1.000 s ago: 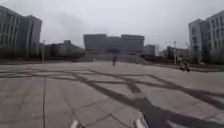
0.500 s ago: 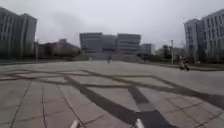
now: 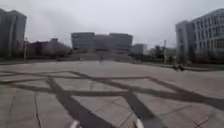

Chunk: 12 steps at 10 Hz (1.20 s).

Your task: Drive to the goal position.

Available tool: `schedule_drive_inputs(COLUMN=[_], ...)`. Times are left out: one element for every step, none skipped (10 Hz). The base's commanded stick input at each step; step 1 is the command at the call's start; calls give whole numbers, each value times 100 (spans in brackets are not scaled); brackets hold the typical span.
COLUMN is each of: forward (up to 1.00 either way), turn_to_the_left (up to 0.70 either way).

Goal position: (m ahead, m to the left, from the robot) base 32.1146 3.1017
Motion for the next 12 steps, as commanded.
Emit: schedule_drive_inputs(forward=[100,100,100,100,100,100,100,100,100,100,100,100], turn_to_the_left=[0,0,0,0,0,0,0,0,0,0,-2,-6])
